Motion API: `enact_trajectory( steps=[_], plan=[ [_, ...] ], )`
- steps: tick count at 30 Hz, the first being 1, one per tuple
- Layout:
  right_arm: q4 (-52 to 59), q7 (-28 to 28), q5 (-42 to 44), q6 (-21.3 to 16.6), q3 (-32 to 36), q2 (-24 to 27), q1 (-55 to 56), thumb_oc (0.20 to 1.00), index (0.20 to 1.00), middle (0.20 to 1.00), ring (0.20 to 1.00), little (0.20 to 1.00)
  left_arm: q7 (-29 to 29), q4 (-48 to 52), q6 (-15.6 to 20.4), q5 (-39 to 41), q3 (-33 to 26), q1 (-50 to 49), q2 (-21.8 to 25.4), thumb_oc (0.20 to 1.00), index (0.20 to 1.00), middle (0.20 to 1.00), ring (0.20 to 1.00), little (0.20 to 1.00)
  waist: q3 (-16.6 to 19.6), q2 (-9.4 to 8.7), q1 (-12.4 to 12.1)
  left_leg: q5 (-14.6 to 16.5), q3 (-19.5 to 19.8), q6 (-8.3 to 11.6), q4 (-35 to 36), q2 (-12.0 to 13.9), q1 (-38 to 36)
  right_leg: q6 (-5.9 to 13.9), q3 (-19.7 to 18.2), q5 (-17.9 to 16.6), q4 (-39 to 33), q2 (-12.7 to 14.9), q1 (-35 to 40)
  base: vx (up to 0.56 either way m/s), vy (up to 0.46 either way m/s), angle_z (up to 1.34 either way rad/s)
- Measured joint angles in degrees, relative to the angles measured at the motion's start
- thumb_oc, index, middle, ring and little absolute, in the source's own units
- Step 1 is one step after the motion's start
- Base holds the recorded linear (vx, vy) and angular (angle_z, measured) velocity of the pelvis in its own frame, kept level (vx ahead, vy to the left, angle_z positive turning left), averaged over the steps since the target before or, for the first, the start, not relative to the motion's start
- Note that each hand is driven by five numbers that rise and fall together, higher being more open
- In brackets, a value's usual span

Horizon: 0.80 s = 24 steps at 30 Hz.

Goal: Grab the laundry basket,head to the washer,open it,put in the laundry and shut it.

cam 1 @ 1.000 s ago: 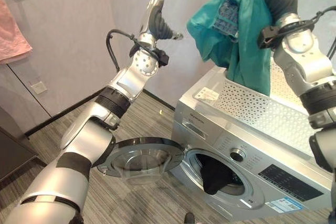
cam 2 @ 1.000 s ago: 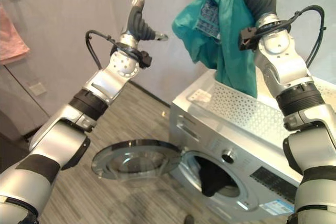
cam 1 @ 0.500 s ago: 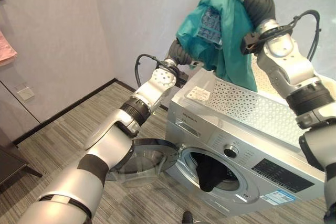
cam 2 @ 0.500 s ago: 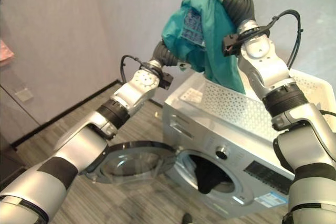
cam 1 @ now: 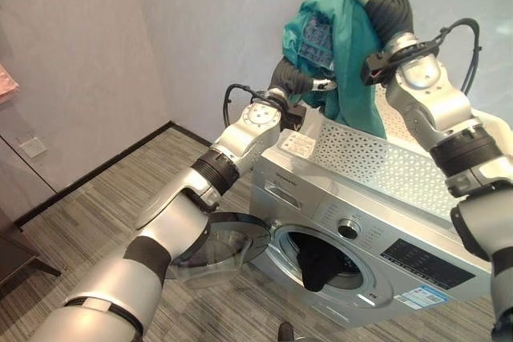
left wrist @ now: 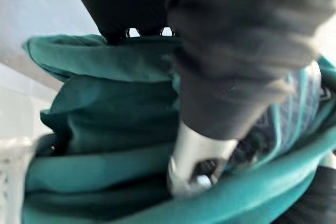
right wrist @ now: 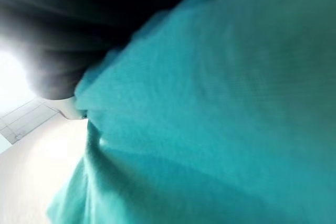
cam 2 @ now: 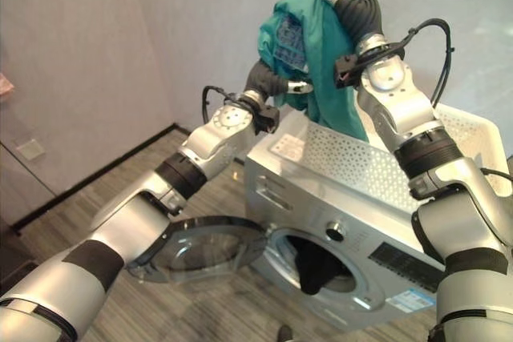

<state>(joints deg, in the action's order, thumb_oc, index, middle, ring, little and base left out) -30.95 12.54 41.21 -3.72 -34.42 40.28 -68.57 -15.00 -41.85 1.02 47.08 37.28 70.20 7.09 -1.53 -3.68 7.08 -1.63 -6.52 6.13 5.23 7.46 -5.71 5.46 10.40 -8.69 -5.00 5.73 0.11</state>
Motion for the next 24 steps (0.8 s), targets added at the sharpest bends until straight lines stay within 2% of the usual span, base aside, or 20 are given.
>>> enact_trajectory(
  steps=[6, 7, 8, 9, 10, 15, 19, 21, 22, 23, 24],
  plan=[
    [0.58, -0.04, -0.47, -0.19, 0.32, -1.41, 1.21, 0.2, 0.2, 0.2, 0.2, 0.2, 0.01, 0.11, 0.19, -0.08, 0.15, -0.35, -0.52, 0.2, 0.2, 0.2, 0.2, 0.2, 0.06, 0.09, 0.25, 0.04, -0.53, -0.05, 0.0, -0.07, -0.25, 0.0, -0.51, -0.2, -0.01, 0.01, -0.1, 0.0, -0.001, -0.04],
    [0.81, -0.11, -0.53, -0.2, 0.53, -1.35, 1.54, 0.235, 0.235, 0.235, 0.235, 0.235, 0.0, 0.31, 0.33, -0.7, 0.12, -0.47, -0.41, 0.2, 0.2, 0.2, 0.2, 0.2, 0.12, 0.19, 0.32, 0.03, -0.55, -0.04, 0.0, -0.07, -0.25, -0.03, -0.57, -0.24, -0.01, -0.01, -0.12, 0.0, 0.0, 0.0],
    [1.81, -0.14, -0.55, -0.51, 1.27, -1.17, 2.67, 0.438, 0.438, 0.438, 0.438, 0.438, 0.01, 1.19, 0.52, -1.07, 0.12, -0.94, -0.2, 0.2, 0.2, 0.2, 0.2, 0.2, 0.17, 0.19, 0.33, 0.03, -0.53, -0.04, 0.0, -0.04, -0.25, -0.03, -0.64, -0.24, -0.01, -0.05, -0.11, 0.0, 0.0, 0.0],
    [3.11, -0.08, -0.55, -1.13, 2.22, -1.18, 4.41, 0.551, 0.551, 0.551, 0.551, 0.551, -0.05, 2.73, 1.0, -1.54, 0.11, -1.97, 0.28, 0.2, 0.2, 0.2, 0.2, 0.2, 0.25, 0.17, 0.33, 0.03, -0.54, -0.04, 0.01, 0.0, -0.27, -0.03, -0.66, -0.24, -0.01, -0.06, -0.11, 0.0, 0.0, 0.0],
    [3.55, -0.09, -0.59, -1.38, 2.44, -1.18, 5.24, 1.0, 1.0, 1.0, 1.0, 1.0, -0.14, 3.28, 1.59, -2.65, 0.11, -2.67, 0.32, 0.2, 0.2, 0.2, 0.2, 0.2, 0.26, 0.19, 0.38, 0.03, -0.56, -0.05, 0.01, -0.02, -0.26, -0.03, -0.65, -0.24, -0.01, -0.02, -0.11, 0.0, 0.0, 0.0],
    [5.78, 0.46, -3.96, -1.55, 3.3, -1.21, 6.8, 1.0, 1.0, 1.0, 1.0, 1.0, -1.7, 3.26, 2.46, -4.93, -0.04, -3.23, 1.54, 0.2, 0.2, 0.2, 0.2, 0.2, 0.26, 0.18, 1.05, 0.03, -0.66, -0.05, 0.01, -0.08, -0.24, -0.04, -0.75, -0.29, -0.01, -0.01, -0.19, 0.0, 0.0, 0.0],
    [13.42, 3.08, -11.19, -2.36, 10.95, -0.88, 14.01, 1.0, 1.0, 1.0, 1.0, 1.0, -2.81, 7.09, 3.12, -7.36, -0.97, -3.21, 4.14, 0.2, 0.2, 0.2, 0.2, 0.2, 0.3, 0.25, 1.95, 0.08, -0.7, -0.08, 0.04, -0.08, -0.22, 0.01, -0.86, -0.25, -0.01, -0.02, -0.22, 0.0, 0.0, 0.0],
    [14.24, 4.77, -13.64, -2.73, 12.22, -0.66, 15.6, 1.0, 1.0, 1.0, 1.0, 1.0, -2.9, 8.45, 4.93, -7.89, -1.25, -3.11, 5.57, 0.2, 0.2, 0.2, 0.2, 0.2, 0.41, 0.46, 2.49, 0.17, -0.84, -0.11, 0.05, -0.12, -0.27, 0.03, -0.89, -0.23, -0.01, 0.04, -0.22, 0.02, 0.012, -0.01],
    [16.21, 5.11, -16.0, -2.68, 14.88, -0.03, 17.91, 1.0, 1.0, 1.0, 1.0, 1.0, -3.07, 9.63, 4.9, -8.73, -2.11, -3.04, 6.48, 0.2, 0.2, 0.2, 0.2, 0.2, 0.46, 0.55, 2.79, 0.18, -0.95, -0.1, 0.05, -0.19, -0.35, 0.09, -1.11, -0.19, -0.01, 0.04, -0.24, 0.03, 0.022, -0.01],
    [19.05, 5.93, -18.89, -2.89, 19.69, 0.13, 21.63, 1.0, 1.0, 1.0, 1.0, 1.0, -3.66, 12.28, 4.95, -9.64, -3.13, -3.05, 7.63, 0.2, 0.2, 0.2, 0.2, 0.2, 0.45, 0.55, 2.78, 0.2, -0.94, -0.09, 0.05, -0.16, -0.34, 0.09, -1.11, -0.19, -0.01, 0.0, -0.25, 0.04, 0.035, -0.04],
    [21.85, 7.71, -22.95, -2.81, 25.69, 2.35, 28.1, 1.0, 1.0, 1.0, 1.0, 1.0, -4.56, 17.32, 5.55, -10.01, -6.33, -3.04, 10.08, 0.2, 0.2, 0.2, 0.2, 0.2, 0.47, 0.65, 2.97, 0.38, -1.31, -0.09, 0.06, -0.18, -0.47, 0.13, -1.32, -0.17, -0.01, 0.0, -0.25, 0.04, 0.036, -0.08]
  ],
)
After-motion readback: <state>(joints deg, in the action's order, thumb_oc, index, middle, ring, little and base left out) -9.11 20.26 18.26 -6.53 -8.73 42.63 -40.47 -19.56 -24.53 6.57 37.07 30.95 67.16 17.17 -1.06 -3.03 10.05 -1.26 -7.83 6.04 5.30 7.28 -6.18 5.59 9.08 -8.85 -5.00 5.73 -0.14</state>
